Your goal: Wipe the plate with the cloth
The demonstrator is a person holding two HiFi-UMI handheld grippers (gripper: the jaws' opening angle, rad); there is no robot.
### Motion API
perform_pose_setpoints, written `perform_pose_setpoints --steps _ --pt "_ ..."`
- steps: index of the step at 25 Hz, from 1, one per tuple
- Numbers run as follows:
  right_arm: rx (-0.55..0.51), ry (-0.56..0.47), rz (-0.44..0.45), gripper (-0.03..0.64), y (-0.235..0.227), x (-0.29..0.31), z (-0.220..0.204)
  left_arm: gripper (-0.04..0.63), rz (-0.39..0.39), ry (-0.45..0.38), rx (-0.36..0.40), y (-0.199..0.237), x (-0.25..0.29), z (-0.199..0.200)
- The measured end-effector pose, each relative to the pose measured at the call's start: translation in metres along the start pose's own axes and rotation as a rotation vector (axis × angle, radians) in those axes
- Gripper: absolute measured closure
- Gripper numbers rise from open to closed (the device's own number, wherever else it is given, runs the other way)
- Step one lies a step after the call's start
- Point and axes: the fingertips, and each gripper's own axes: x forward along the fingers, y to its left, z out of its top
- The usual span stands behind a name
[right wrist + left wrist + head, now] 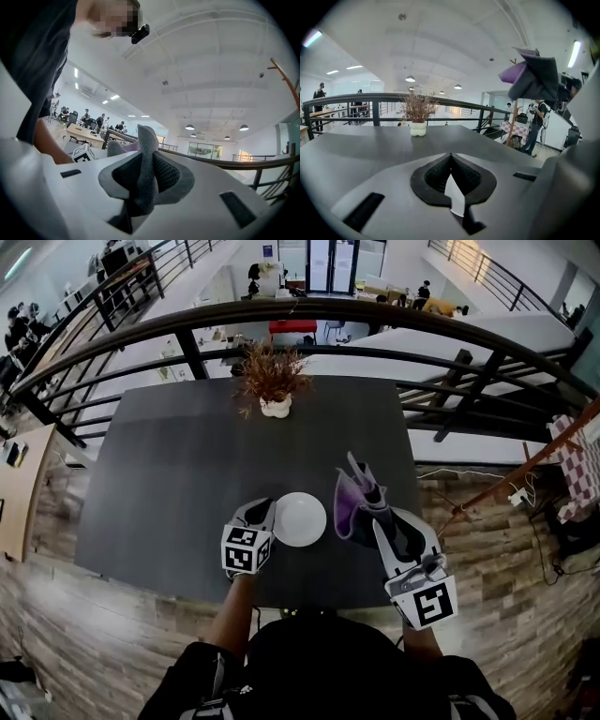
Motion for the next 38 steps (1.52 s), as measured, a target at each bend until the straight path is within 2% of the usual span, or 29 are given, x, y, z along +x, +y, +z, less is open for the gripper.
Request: perform_pose_setpoints --steps 9,17,22,30,38 --pt "0.031 -0.053 0.083 0.546 0.011 0.026 0.005 0.588 0.006 -0.167 0.058 -0.012 -0.04 0.063" --pt "0.051 -0.084 0.144 0.546 0.022 0.043 0.006 0.588 -0.003 -0.313 0.16 -0.036 -0.082 0.119" --pt "0.061 -0.096 0.177 0.546 0.029 0.054 0.009 0.588 0.001 -0.386 0.162 -0.041 -0.109 0.144" --pt "0.088 -0.126 0.222 0.545 0.036 0.065 0.012 0.588 0.03 -0.45 0.233 -0.054 -0.141 0.169" --pt "0.107 -0.141 0.272 0.546 0.047 0.075 0.016 0.588 0.07 -0.422 0.228 -0.045 -0.153 0.16"
